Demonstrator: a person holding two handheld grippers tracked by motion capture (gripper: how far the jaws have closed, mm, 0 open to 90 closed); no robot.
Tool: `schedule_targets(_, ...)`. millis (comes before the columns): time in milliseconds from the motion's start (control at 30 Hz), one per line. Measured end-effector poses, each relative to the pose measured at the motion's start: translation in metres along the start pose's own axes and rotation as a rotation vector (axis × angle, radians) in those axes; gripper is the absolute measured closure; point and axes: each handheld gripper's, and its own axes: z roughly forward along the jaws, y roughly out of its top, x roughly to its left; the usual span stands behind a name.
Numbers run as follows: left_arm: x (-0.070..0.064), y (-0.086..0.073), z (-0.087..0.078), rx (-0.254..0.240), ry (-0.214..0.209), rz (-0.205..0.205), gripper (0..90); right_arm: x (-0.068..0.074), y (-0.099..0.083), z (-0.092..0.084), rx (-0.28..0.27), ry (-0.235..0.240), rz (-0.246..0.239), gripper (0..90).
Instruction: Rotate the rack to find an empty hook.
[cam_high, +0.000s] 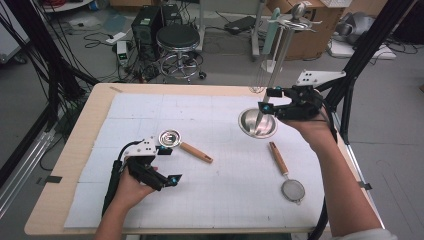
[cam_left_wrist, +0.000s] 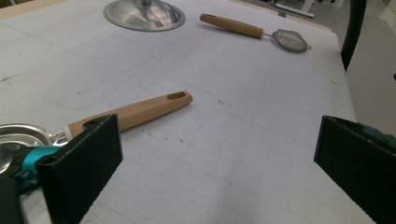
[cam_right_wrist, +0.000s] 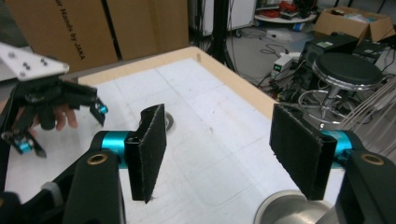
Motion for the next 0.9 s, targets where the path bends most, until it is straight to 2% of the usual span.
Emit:
schedule_targets(167, 0.000, 0.000, 0.000, 0.001, 0.001, -0.001, 1.6, 0.006, -0.022, 0.003, 0.007, 0.015, -0.006, 33.9)
schedule_targets(367, 0.000, 0.000, 0.000, -0.001, -0.002, -0.002, 1.6, 0.008, -0.047, 0.003, 0.002, 0.027, 0.038, 32.5)
schedule_targets(567, 0.000, 0.000, 0.000, 0.000, 0.001, -0.001, 1.6, 0.015, -0.069, 0.004, 0.003, 0.048, 0.050, 30.3)
schedule_targets(833, 0.001, -0.001, 0.001, 0.002, 0.003, -0.002, 1.6, 0.025, -0.094, 0.002, 0.000, 0.036, 0.052, 27.1)
schedule_targets(900, 0.001, -0.001, 0.001, 0.005, 0.003, -0.003, 1.6, 0.028, -0.102, 0.002, -0.005, 0.029, 0.067, 26.6)
